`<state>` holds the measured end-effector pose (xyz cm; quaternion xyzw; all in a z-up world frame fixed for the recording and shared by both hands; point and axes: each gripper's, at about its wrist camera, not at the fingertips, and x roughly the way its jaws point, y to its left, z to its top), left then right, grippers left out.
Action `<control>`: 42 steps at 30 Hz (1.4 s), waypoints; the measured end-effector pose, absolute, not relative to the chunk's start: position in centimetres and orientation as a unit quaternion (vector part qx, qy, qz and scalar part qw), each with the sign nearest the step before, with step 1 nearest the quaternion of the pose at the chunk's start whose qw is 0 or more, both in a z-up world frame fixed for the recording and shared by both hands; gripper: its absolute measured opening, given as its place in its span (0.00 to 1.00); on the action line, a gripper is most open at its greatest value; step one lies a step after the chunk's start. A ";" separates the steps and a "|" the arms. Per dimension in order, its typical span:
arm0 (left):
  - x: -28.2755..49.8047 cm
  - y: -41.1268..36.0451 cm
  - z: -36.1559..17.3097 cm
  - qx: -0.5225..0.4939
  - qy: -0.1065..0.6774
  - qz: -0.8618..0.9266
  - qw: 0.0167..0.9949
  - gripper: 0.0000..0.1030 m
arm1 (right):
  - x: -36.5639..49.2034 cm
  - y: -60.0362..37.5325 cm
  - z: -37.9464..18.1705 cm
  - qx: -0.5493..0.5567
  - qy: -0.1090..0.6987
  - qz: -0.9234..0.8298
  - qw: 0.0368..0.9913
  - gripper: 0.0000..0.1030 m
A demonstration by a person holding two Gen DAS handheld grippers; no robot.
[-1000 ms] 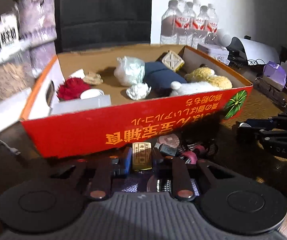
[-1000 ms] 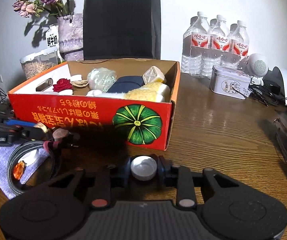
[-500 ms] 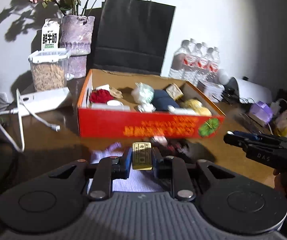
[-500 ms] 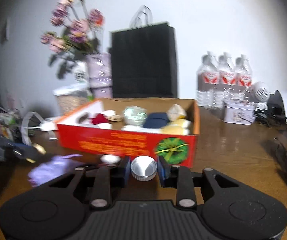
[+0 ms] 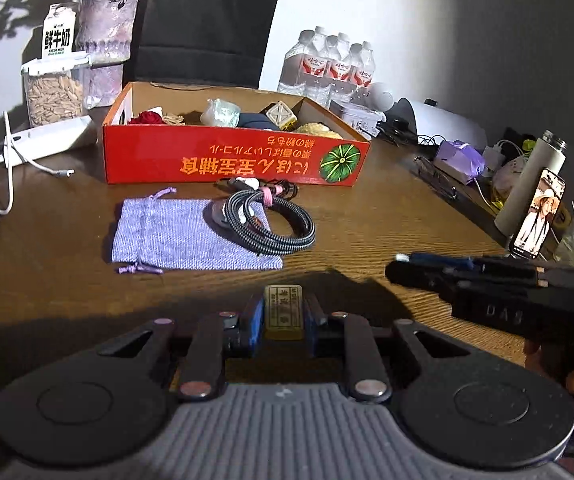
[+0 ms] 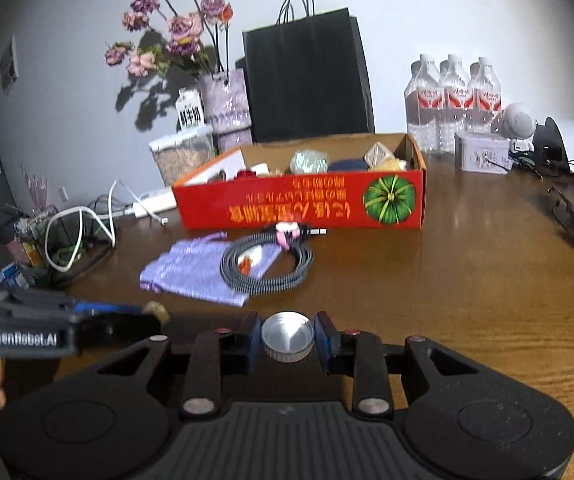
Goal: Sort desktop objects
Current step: 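Carry the cap and yellow packet into the box and open both tools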
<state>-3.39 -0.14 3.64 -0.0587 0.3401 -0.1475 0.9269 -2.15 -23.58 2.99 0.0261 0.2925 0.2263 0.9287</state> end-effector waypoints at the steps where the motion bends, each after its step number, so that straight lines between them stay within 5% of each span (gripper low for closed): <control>1: -3.3 -0.1 3.7 -0.060 0.340 -0.146 0.927 0.21 | -2.2 -23.5 3.0 0.025 0.294 0.225 0.929 0.27; 15: 5.9 4.8 12.1 -0.025 0.235 -0.114 0.965 0.21 | 9.4 -22.5 10.9 0.008 0.255 0.234 0.938 0.27; 26: 24.5 5.7 8.9 0.009 0.342 -0.050 0.938 0.21 | 27.3 -15.1 9.1 0.048 0.379 0.270 0.884 0.27; 34: 27.0 6.3 6.0 0.035 0.381 -0.032 0.924 0.23 | 32.3 -10.2 3.9 0.045 0.469 0.265 0.841 0.31; 40: 26.6 6.9 7.0 0.015 0.378 -0.034 0.925 0.48 | 31.1 -11.6 5.1 0.058 0.449 0.240 0.859 0.42; 42: 25.7 6.8 8.1 0.009 0.365 -0.035 0.930 0.56 | 29.0 -13.2 6.9 0.053 0.420 0.235 0.875 0.54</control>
